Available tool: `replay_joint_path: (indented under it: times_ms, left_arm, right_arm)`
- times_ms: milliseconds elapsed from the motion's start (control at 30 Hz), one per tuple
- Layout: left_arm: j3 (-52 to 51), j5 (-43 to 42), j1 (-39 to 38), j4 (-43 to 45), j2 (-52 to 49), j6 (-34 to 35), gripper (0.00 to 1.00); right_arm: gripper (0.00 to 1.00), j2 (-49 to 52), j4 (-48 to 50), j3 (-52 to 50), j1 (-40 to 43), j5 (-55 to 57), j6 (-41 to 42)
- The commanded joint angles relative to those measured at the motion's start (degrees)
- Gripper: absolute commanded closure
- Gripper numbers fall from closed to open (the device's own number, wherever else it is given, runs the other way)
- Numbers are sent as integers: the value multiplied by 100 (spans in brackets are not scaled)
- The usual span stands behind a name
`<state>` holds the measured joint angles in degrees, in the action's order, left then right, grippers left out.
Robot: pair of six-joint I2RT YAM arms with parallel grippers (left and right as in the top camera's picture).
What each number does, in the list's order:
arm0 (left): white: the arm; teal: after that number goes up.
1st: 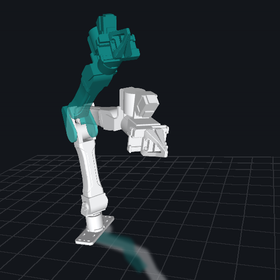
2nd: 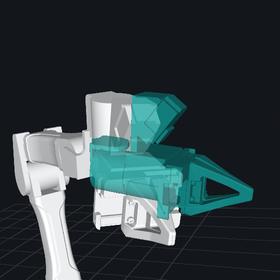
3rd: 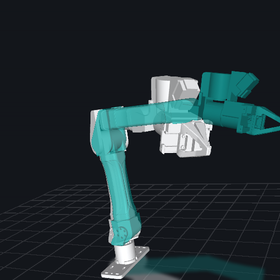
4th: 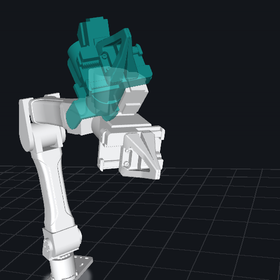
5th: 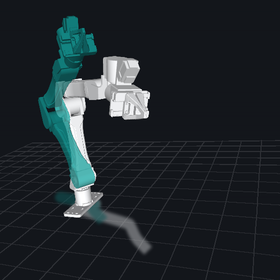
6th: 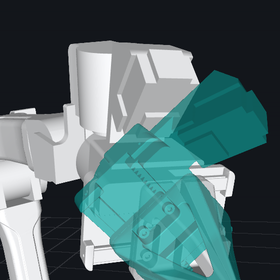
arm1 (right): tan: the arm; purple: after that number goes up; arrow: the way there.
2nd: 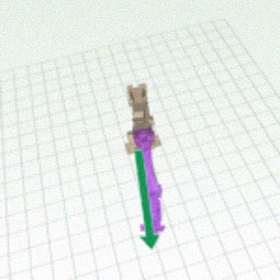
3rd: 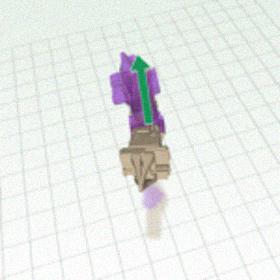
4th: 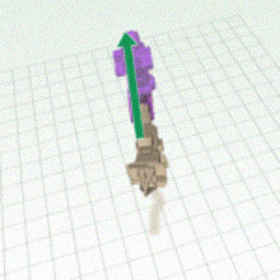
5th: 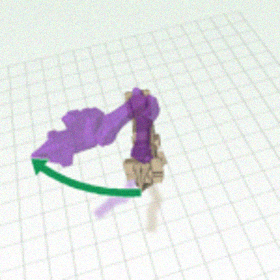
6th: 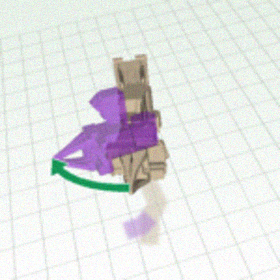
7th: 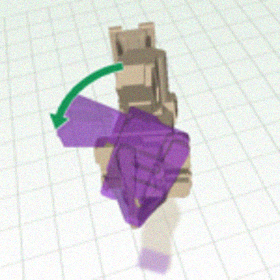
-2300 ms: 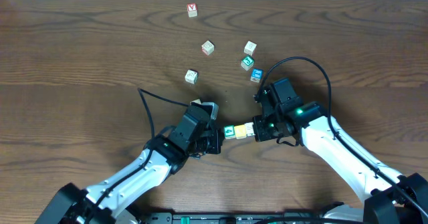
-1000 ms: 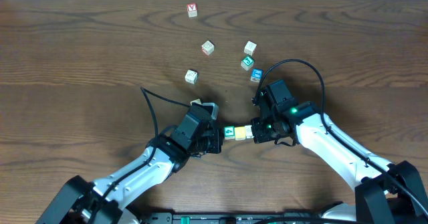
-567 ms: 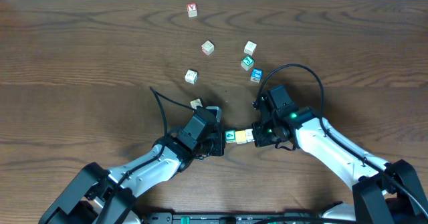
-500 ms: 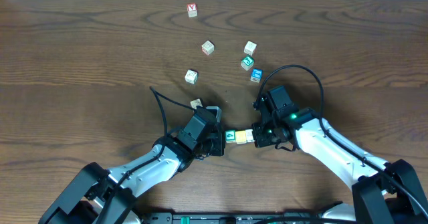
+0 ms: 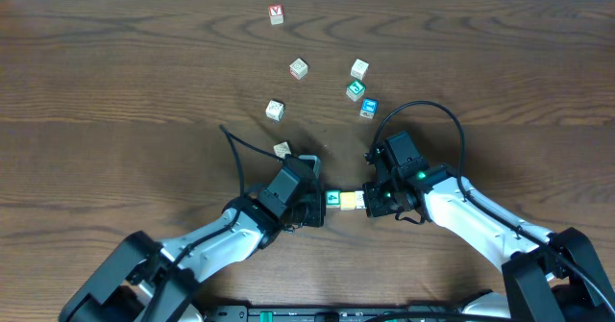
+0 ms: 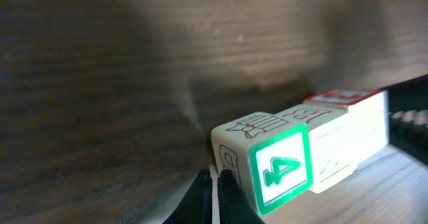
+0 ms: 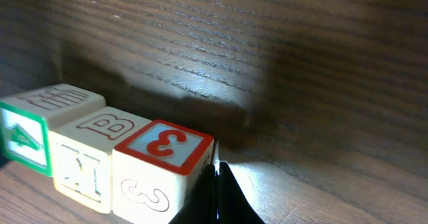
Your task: Lift 3 blocks
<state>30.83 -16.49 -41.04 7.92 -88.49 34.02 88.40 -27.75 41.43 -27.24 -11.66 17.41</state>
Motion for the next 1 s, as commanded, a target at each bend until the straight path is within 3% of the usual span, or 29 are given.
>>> replay_joint_path:
  times_ms: [0, 733, 967]
  left_arm:
    - [201, -181, -144, 92, -219, -122, 93]
    - [201, 671, -140, -216, -345, -144, 93]
    - [208, 1156, 63, -271, -286, -240, 90]
  right_arm:
    - [99, 13, 72, 0, -173, -354, 81]
    - [99, 11, -155, 0, -168, 1169, 667]
    - [94, 11, 116, 4, -162, 1368, 695]
